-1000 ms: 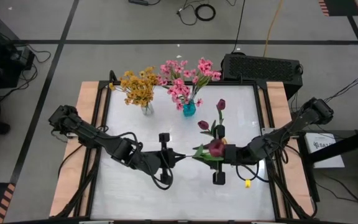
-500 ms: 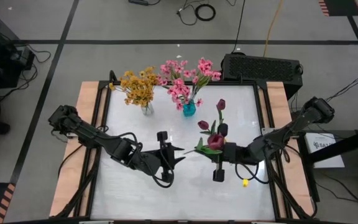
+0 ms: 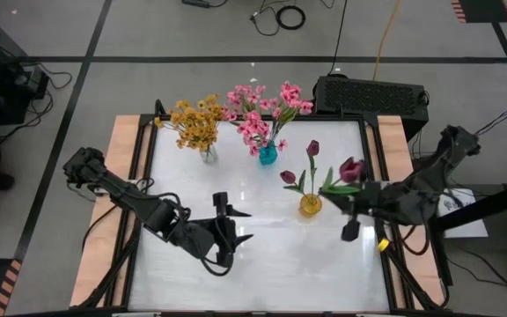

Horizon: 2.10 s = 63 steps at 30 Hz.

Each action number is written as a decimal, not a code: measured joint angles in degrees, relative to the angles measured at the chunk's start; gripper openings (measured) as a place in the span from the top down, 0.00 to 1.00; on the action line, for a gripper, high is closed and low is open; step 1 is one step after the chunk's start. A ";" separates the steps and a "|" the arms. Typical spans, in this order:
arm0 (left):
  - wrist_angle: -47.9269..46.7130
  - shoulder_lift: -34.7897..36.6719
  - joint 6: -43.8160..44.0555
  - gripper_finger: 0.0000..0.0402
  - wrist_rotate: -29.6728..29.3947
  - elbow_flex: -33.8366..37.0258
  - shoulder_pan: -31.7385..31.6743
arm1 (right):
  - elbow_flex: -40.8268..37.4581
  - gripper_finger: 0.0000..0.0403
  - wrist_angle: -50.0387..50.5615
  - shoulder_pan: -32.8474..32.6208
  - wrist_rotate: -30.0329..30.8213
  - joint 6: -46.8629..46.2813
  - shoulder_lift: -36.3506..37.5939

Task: Sort flowers into vase by color
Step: Put the red flower into the yellow vase

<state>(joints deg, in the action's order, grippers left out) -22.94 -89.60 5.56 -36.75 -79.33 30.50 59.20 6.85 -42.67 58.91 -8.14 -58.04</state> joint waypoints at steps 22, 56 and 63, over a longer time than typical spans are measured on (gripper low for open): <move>-0.32 0.13 0.13 0.39 -0.15 0.00 0.02 | -9.46 1.00 36.35 -4.31 21.52 -53.24 -0.89; -0.33 0.13 0.02 0.39 -0.13 0.00 -0.15 | -23.98 0.92 27.41 -4.31 22.01 -67.74 -0.92; -0.33 0.13 0.02 0.39 -0.13 0.00 -0.15 | -26.27 0.83 23.75 -4.28 20.61 -67.74 -0.92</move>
<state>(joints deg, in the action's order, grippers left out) -23.27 -89.47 5.58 -36.88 -79.33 30.35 32.93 30.60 -46.95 79.53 -75.88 -58.96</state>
